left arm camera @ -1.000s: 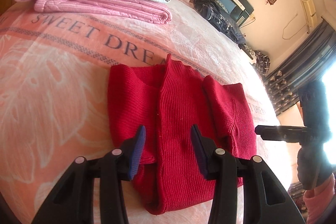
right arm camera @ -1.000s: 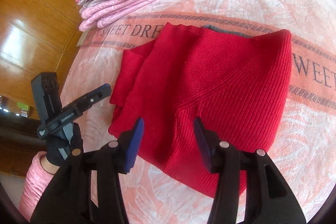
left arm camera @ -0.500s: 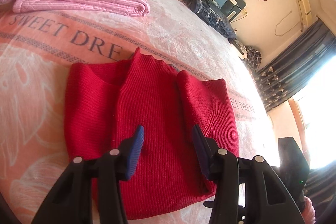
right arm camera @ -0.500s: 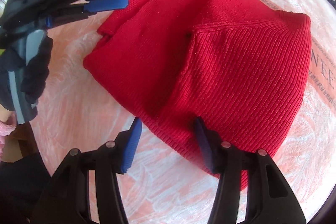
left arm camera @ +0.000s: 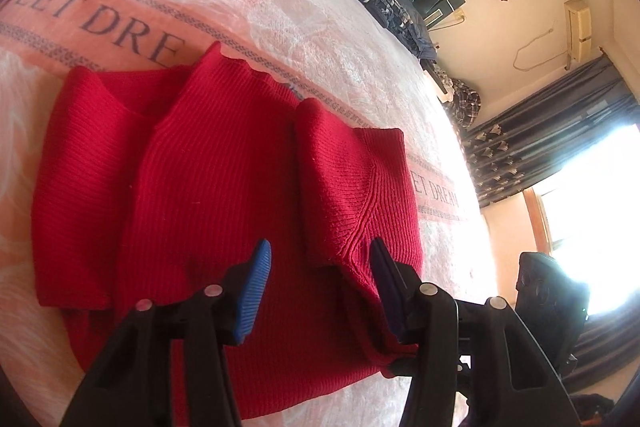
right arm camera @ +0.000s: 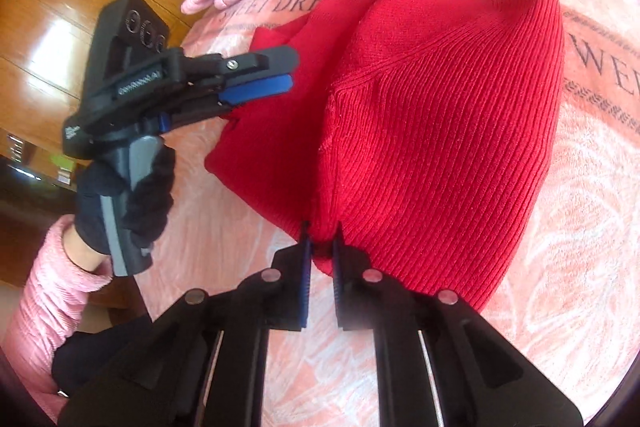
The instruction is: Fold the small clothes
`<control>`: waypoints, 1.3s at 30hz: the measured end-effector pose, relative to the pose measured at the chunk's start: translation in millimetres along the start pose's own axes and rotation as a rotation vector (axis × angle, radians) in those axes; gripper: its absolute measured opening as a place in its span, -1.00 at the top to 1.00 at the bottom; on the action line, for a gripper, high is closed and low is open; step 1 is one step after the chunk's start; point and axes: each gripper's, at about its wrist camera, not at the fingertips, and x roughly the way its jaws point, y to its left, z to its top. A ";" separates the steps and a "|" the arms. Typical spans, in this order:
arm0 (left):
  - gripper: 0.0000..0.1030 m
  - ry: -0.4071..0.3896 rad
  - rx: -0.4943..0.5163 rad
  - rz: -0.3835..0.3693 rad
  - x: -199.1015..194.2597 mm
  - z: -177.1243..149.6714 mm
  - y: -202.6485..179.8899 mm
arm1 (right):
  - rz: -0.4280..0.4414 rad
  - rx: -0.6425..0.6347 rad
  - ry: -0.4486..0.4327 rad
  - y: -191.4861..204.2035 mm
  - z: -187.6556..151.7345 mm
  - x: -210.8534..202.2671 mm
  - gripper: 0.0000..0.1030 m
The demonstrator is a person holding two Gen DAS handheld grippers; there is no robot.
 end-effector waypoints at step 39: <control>0.75 -0.076 0.060 -0.151 -7.6 56.7 4.0 | 0.214 -0.100 -0.068 78.6 26.7 11.9 0.86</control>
